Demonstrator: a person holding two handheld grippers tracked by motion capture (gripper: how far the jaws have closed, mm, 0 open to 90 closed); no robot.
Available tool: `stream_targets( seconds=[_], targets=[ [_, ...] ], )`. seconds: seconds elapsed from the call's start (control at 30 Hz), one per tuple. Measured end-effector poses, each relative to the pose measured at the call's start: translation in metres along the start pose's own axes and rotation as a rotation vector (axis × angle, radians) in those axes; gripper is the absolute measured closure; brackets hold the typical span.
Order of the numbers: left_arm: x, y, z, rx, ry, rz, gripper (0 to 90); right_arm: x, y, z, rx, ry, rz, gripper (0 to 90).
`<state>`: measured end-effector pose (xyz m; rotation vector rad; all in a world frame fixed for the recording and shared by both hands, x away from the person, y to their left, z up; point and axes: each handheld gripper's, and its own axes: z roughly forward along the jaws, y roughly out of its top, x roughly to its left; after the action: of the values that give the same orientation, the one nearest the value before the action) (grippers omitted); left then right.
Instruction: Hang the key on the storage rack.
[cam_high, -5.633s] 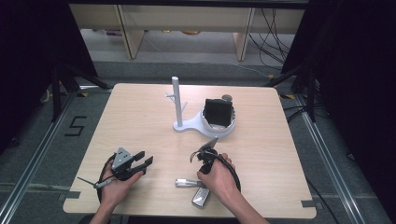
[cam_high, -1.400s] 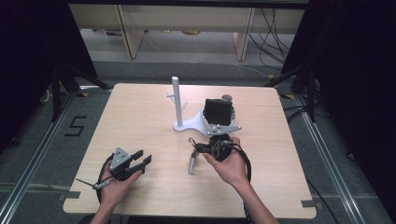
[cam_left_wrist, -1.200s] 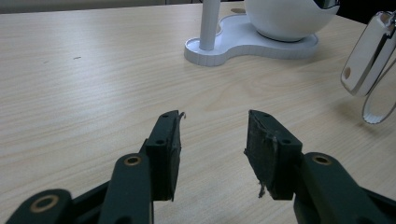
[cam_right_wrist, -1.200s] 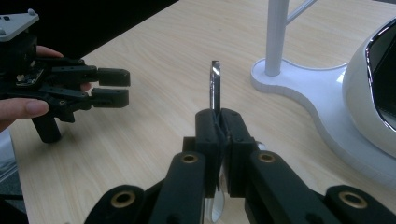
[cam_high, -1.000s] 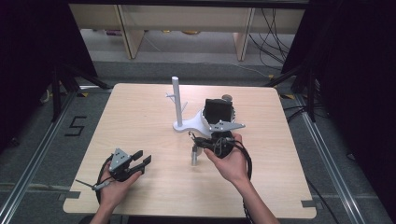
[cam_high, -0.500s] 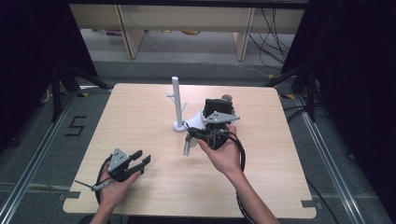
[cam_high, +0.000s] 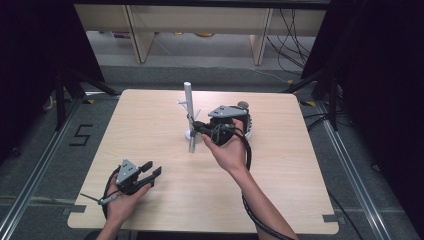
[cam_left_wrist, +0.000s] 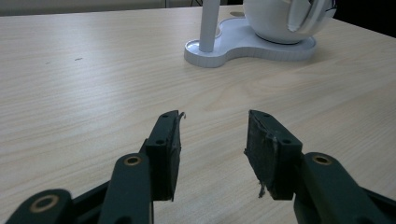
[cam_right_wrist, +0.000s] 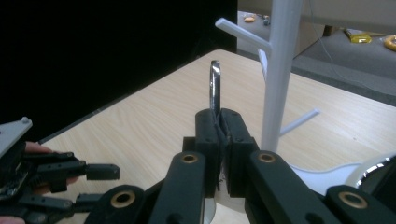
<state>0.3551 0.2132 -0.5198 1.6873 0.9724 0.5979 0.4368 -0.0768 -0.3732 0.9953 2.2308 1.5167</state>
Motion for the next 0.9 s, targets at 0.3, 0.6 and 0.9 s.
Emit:
stream_targets(
  seconds=[0.3, 0.6, 0.9],
  targets=[
    [-0.002, 0.000, 0.000, 0.000, 0.000, -0.001, 54.2, 0.004, 0.014, 0.014, -0.022, -0.014, -0.011, 87.7],
    [-0.002, -0.001, 0.001, -0.008, -0.012, 0.005, 54.1, 0.006, 0.026, 0.026, -0.035, -0.007, 0.005, 87.6],
    [-0.001, -0.001, 0.000, -0.002, -0.009, 0.014, 54.1, 0.000, 0.028, 0.039, -0.032, -0.009, 0.031, 87.6]
  ],
)
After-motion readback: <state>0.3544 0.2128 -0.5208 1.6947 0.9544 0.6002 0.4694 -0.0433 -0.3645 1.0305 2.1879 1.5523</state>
